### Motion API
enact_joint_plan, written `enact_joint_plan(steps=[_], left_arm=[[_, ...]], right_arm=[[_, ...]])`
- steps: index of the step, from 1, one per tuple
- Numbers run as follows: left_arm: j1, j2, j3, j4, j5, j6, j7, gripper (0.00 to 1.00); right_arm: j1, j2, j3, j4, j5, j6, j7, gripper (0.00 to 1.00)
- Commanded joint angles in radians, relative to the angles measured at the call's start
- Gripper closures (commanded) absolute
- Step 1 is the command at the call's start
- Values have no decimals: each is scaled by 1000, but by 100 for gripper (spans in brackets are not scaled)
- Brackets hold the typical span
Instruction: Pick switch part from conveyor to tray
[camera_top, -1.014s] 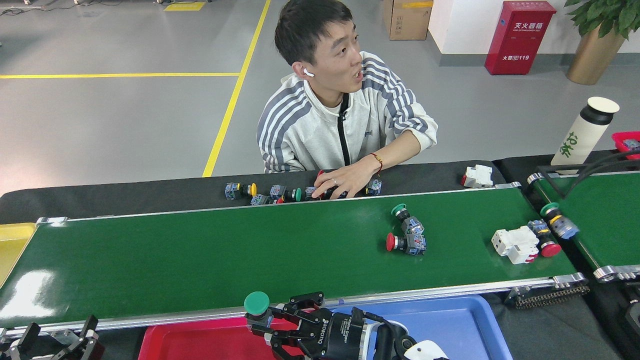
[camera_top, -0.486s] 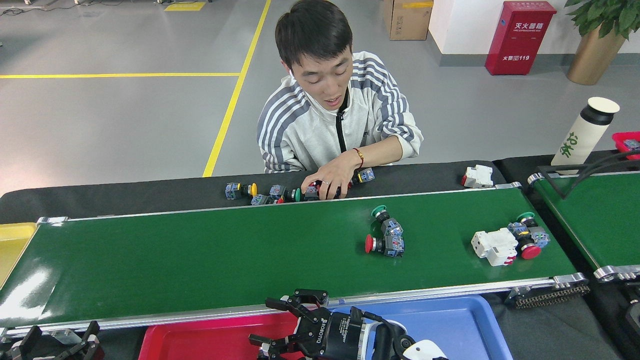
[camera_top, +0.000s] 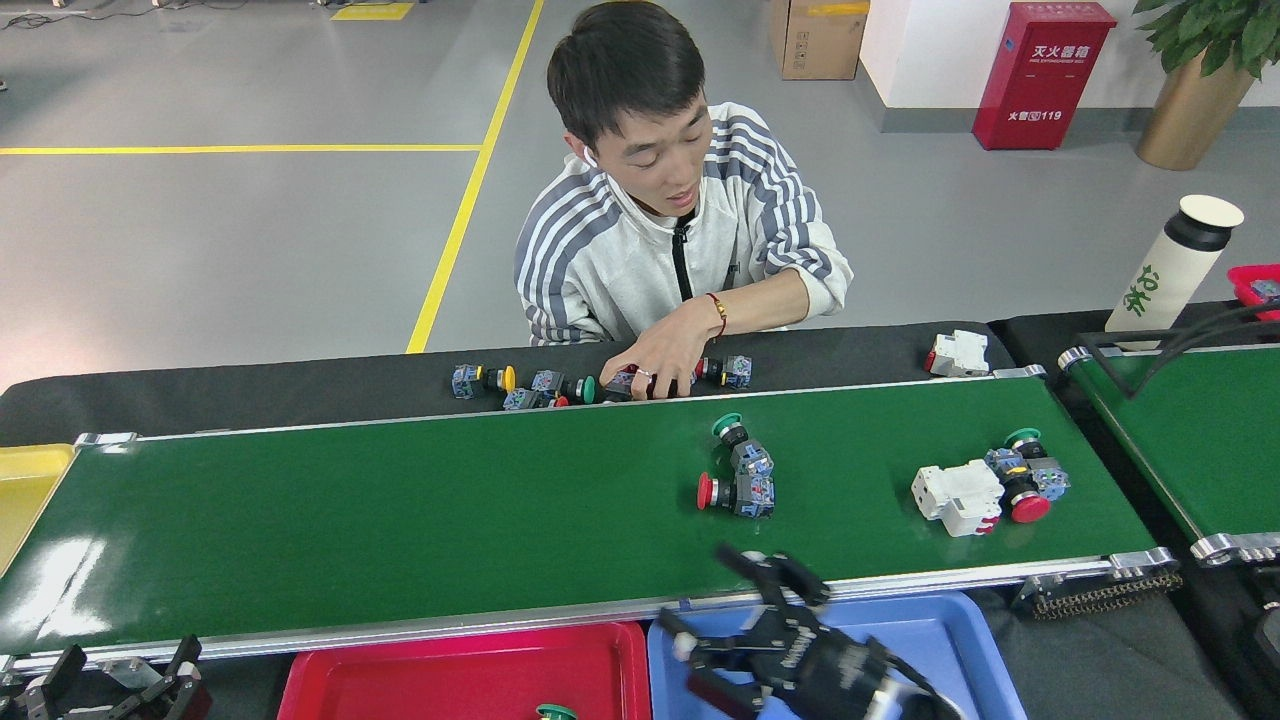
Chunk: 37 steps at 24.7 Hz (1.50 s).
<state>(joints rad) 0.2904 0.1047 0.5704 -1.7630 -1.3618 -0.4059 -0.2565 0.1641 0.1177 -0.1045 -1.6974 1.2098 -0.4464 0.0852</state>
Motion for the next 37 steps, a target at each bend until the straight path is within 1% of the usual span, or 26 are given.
enact_joint_plan(steps=[1, 3, 5, 6, 13, 15, 18, 22, 25, 27, 31, 33, 34, 35, 37], left_arm=[[-1, 6, 9, -13, -2, 4, 8, 0], [-2, 6, 6, -13, -2, 4, 8, 0], [-4, 9, 2, -13, -2, 4, 8, 0], [-5, 10, -3, -13, -2, 4, 8, 0], [-8, 12, -12, -13, -2, 2, 16, 0], [-14, 13, -57, -15, -2, 2, 16, 0], [-27, 12, -83, -13, -2, 2, 16, 0], [-37, 13, -149, -13, -2, 2, 16, 0], [-74, 16, -187, -13, -2, 2, 17, 0], [-97, 38, -221, -13, -2, 2, 17, 0], [-152, 112, -342, -13, -5, 2, 17, 0], [-166, 133, -405, -13, -43, 2, 19, 0], [-169, 135, -435, -13, -68, 2, 23, 0], [-174, 133, -458, -9, -83, 2, 26, 0], [-203, 116, -517, 7, -131, 9, 26, 0]], right_arm=[[2, -4, -15, -21, 1, 203, -82, 1], [3, -29, -12, -10, 28, 348, -88, 1], [-12, -56, -11, 10, 62, 434, -88, 1], [-18, -61, -9, 22, 77, 466, -87, 1], [-81, -58, 69, 99, 177, 534, -84, 1], [-107, -58, 103, 127, 178, 548, -82, 1], [-143, -61, 158, 163, 180, 568, -82, 1], [-169, -62, 193, 191, 180, 568, -82, 1], [-206, -59, 217, 236, 180, 569, -82, 1], [-242, -53, 233, 286, 180, 572, -82, 1], [-330, -33, 255, 381, 180, 597, -82, 1], [-365, -29, 275, 415, 178, 615, -82, 1], [-377, -30, 289, 424, 178, 623, -82, 7], [-383, -33, 304, 430, 178, 621, -82, 17], [-393, -47, 345, 440, 178, 617, -82, 58]])
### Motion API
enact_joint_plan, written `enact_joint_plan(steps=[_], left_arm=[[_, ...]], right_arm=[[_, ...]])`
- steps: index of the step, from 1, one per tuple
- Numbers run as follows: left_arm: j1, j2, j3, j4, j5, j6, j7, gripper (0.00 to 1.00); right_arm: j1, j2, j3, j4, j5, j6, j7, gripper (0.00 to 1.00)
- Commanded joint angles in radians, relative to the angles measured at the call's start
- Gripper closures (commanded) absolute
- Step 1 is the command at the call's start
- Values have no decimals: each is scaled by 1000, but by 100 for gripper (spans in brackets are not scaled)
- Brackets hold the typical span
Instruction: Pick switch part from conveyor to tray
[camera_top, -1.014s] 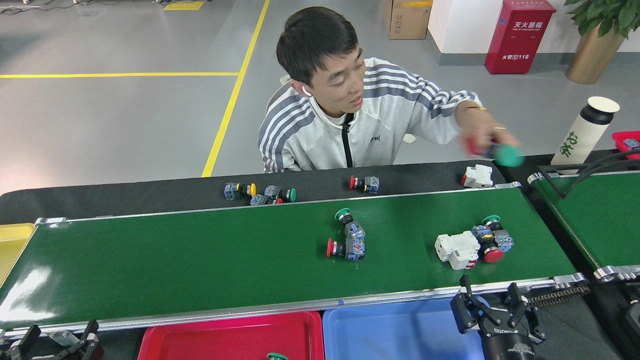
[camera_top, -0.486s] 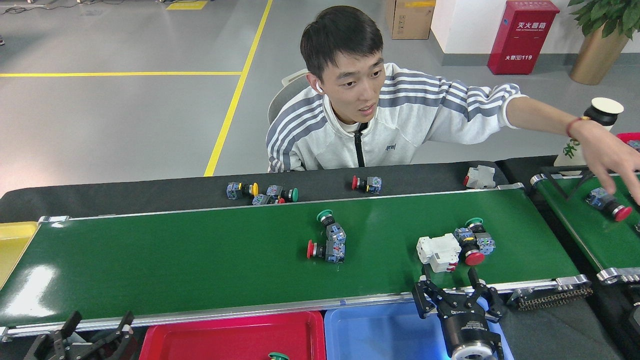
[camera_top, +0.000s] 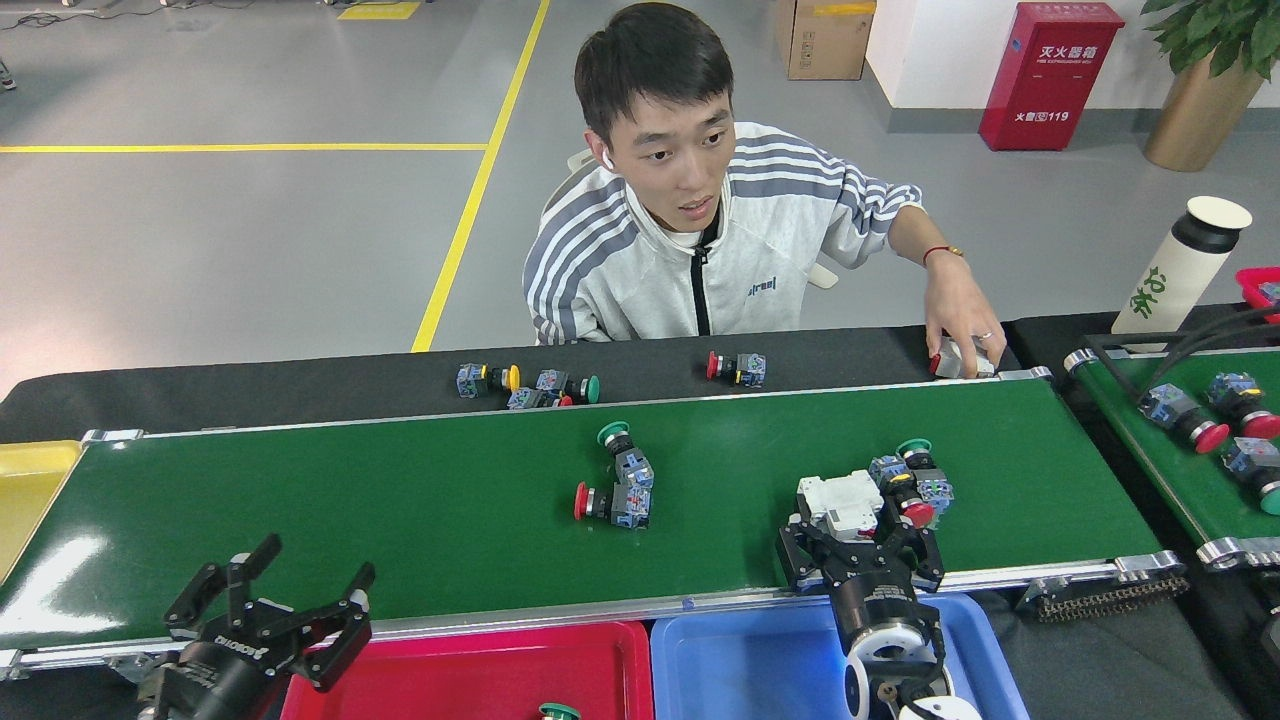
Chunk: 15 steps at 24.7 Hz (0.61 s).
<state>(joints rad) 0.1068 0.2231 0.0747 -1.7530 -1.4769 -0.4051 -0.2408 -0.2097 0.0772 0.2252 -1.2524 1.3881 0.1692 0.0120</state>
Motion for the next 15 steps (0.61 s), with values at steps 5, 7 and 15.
enact_joint_plan(steps=[5, 7, 15], left_arm=[[-96, -126, -69, 64, -132, 17, 11, 0], [-113, -166, -70, 102, -188, 15, 11, 0], [-190, -209, -101, 208, -232, 26, 0, 0]], right_arm=[[-10, -45, 60, -38, -7, -66, -17, 88], [15, -60, 48, -114, -17, -174, -21, 88], [317, -323, -149, -335, -268, -918, -61, 39]])
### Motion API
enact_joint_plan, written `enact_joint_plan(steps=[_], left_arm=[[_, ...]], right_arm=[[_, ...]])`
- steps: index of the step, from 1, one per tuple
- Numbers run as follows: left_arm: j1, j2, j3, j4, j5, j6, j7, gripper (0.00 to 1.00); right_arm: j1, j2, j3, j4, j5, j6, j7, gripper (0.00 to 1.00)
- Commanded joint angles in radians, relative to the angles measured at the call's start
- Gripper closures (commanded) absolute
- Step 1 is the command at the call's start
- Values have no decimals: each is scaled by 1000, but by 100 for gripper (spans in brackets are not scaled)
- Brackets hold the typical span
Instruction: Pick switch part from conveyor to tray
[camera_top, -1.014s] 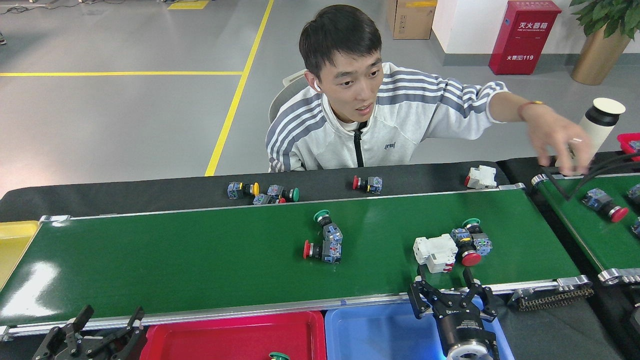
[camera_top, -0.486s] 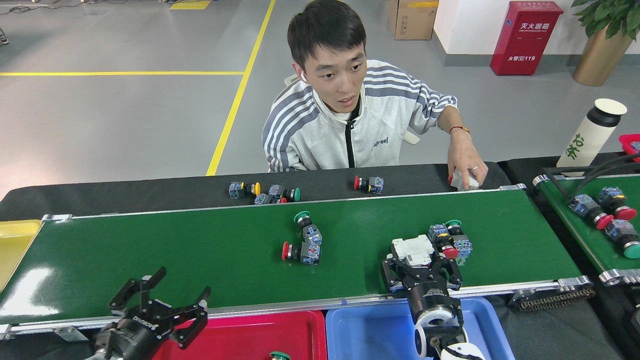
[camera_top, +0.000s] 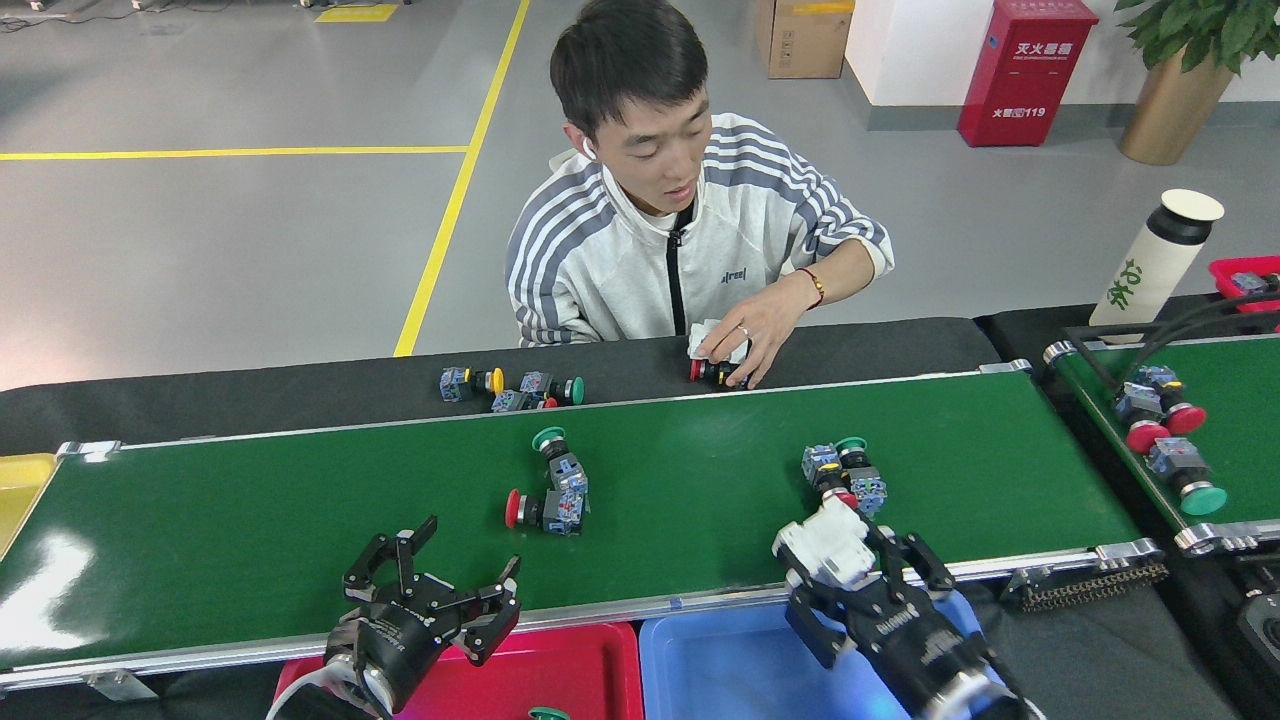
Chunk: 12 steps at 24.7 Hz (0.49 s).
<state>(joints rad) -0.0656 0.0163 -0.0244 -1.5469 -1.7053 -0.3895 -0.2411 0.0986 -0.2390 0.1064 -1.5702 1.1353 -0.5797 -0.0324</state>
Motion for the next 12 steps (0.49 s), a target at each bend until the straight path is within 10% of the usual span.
enact_joint_plan(steps=[1, 6, 12], left_arm=[[-28, -4, -2, 14, -4, 11, -1, 0], [-105, -15, 0, 102, -4, 12, -4, 0], [-166, -15, 0, 179, -4, 12, -4, 0]], right_arm=[[47, -3, -73, -16, -15, -206, -15, 0], [84, 38, -100, -2, 14, -83, -12, 0], [23, 237, -86, -8, 150, 399, -12, 2]])
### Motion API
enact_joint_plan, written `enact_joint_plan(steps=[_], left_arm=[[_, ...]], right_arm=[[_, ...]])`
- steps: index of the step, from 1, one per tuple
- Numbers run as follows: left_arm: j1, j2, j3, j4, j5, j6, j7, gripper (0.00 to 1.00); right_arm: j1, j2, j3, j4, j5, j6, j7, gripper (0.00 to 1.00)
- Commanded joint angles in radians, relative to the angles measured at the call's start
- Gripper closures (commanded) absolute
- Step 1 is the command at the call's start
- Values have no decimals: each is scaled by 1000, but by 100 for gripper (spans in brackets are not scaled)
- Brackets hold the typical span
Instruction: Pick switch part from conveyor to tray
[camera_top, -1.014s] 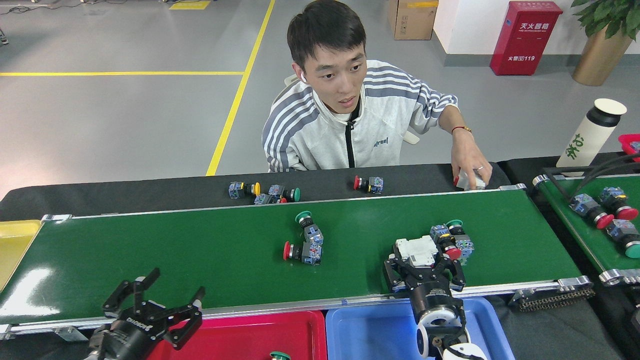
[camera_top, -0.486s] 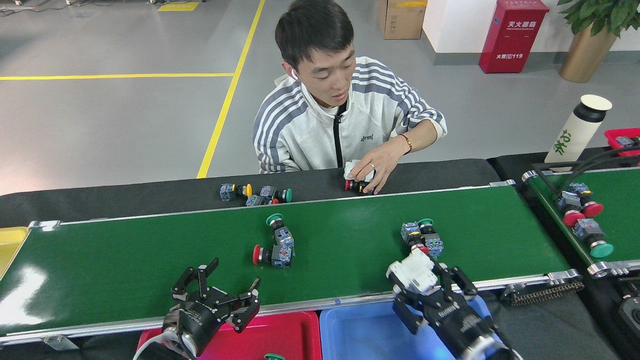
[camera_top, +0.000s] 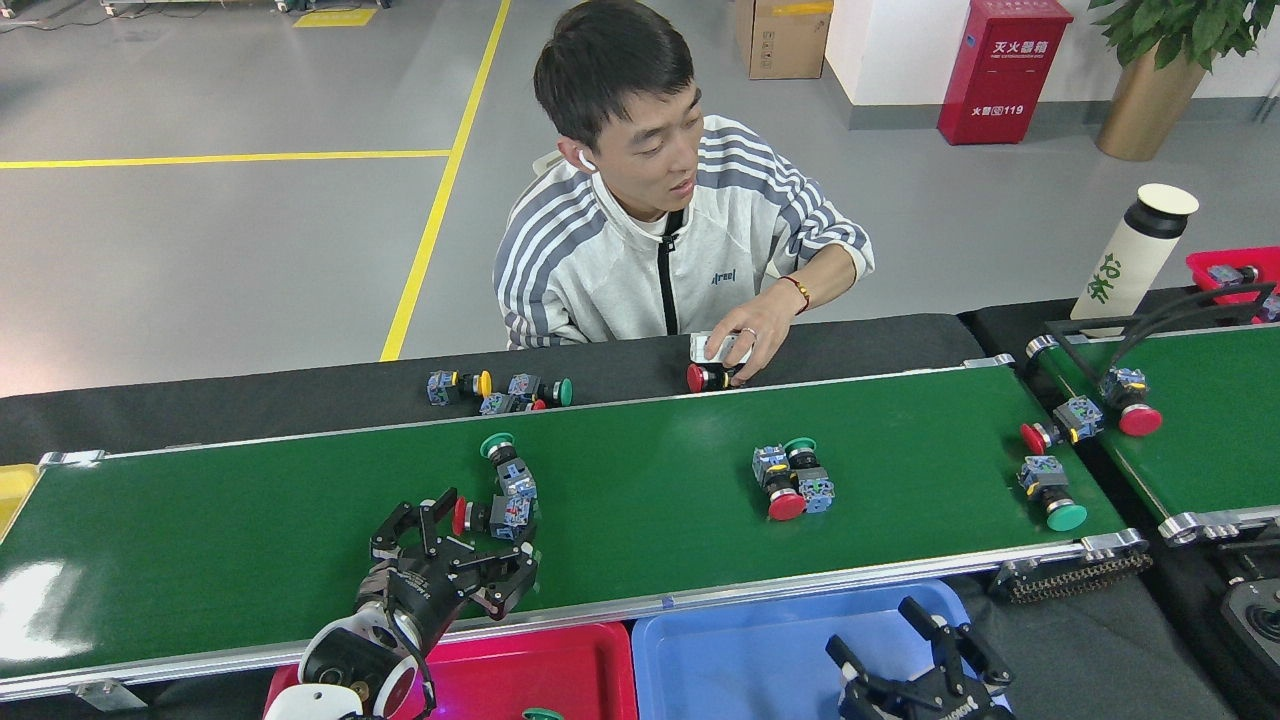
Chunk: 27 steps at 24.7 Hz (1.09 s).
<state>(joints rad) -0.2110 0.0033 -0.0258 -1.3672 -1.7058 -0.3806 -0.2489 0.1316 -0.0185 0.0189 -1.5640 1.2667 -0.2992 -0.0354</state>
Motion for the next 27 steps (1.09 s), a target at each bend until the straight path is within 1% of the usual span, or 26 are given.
enact_joint_plan(steps=[1, 3, 4, 5, 6, 7, 8, 9, 10, 13, 15, 18, 21, 23, 24, 25, 26, 27], left_arm=[[-27, 3, 1, 11, -3, 3, 5, 0], [-30, 9, 1, 28, -8, 5, 7, 4], [-33, 9, 1, 33, -15, 8, 8, 9], [-34, 15, 1, 39, -23, 6, 8, 23], [-34, 21, 1, 42, -32, 5, 7, 40], [-31, 27, 1, 42, -35, 0, 8, 61], [-33, 29, 1, 43, -37, 6, 3, 86], [-33, 29, 3, 43, -37, 9, 2, 87], [-31, 30, 4, 40, -34, 5, 5, 91], [-10, 34, 15, 2, -20, -12, 7, 91], [35, 43, 58, -61, 11, -47, 5, 90], [142, 49, 129, -188, 40, -98, 5, 90], [285, 52, 228, -332, 58, -162, 8, 88], [375, 50, 288, -403, 91, -205, 8, 87], [409, 44, 302, -414, 97, -211, 8, 86], [430, 50, 302, -412, 95, -213, 8, 84], [444, 53, 297, -412, 97, -215, 8, 78], [463, 52, 294, -412, 100, -228, 13, 64]], right_arm=[[-12, 41, 4, -14, 42, 150, -11, 2], [-18, 57, 16, -16, 65, 161, -8, 2], [-21, 61, 24, -16, 68, 164, -6, 2], [-33, 61, 36, -16, 68, 166, -5, 2], [-52, 61, 50, -14, 69, 169, -1, 2], [-66, 61, 65, -13, 77, 178, 0, 2], [-81, 65, 90, -11, 88, 195, 5, 2], [-93, 65, 115, -10, 96, 216, 9, 2], [-113, 63, 150, -7, 102, 246, 17, 2], [-158, 60, 242, 25, 103, 331, 55, 2], [-185, 63, 276, 58, 103, 367, 57, 2], [-233, 68, 308, 110, 103, 394, 57, 2], [-296, 95, 332, 182, 105, 414, 57, 2], [-333, 109, 348, 222, 105, 423, 57, 2], [-346, 115, 354, 239, 105, 425, 57, 2], [-359, 123, 358, 256, 105, 427, 57, 2], [-368, 131, 362, 269, 105, 428, 57, 2], [-386, 140, 368, 291, 105, 428, 57, 2]])
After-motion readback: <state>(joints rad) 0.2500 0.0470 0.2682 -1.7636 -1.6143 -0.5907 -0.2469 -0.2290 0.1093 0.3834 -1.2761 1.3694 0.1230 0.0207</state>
